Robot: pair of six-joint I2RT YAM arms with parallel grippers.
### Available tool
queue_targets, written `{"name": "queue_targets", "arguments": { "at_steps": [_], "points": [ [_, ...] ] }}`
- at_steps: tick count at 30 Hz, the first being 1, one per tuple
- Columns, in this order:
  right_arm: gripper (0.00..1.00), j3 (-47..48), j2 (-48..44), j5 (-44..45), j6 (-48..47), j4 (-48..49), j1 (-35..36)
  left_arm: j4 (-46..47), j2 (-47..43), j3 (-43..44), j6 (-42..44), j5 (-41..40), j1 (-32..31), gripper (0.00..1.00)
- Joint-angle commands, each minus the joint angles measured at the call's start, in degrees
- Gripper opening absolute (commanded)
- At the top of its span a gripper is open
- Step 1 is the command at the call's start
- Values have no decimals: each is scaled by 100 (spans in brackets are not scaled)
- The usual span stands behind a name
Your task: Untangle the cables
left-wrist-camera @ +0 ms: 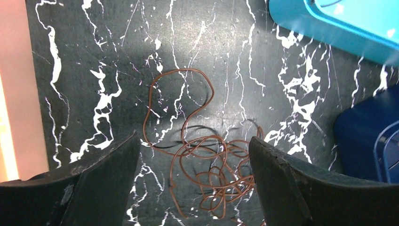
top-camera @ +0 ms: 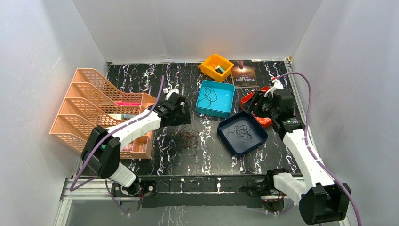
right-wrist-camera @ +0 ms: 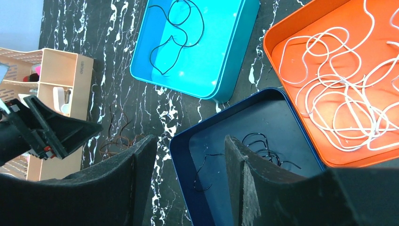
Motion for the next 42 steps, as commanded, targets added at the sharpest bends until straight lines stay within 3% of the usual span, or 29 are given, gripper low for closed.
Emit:
{"name": "queue_targets", "arguments": {
  "at_steps": [1, 10, 15, 22, 29, 39, 42],
  "points": [
    [63, -18, -107, -81, 57, 250, -9, 214, 48, -4, -1090, -477, 16, 83],
    [63, -91, -226, -33, 49, 199, -8, -11, 703, 479, -2656, -612, 16, 84],
    [63, -136, -283, 30, 57, 197, -6, -236, 751, 478, -3124, -762, 16, 84],
    [63, -131, -285, 33, 66, 176, -10, -385, 889, 516, -3969, -876, 17, 73],
    [63, -102, -336, 97, 28, 105, -10, -480, 1231, 833, -4234, -1004, 16, 65],
    [63, -145, -417, 176, -11, 93, -3, -494, 1569, 940, -4349, -1070, 24, 63],
    [63, -154, -428, 196, -26, 79, -2, -392, 1686, 865, -4354, -996, 43, 54]
  ]
}}
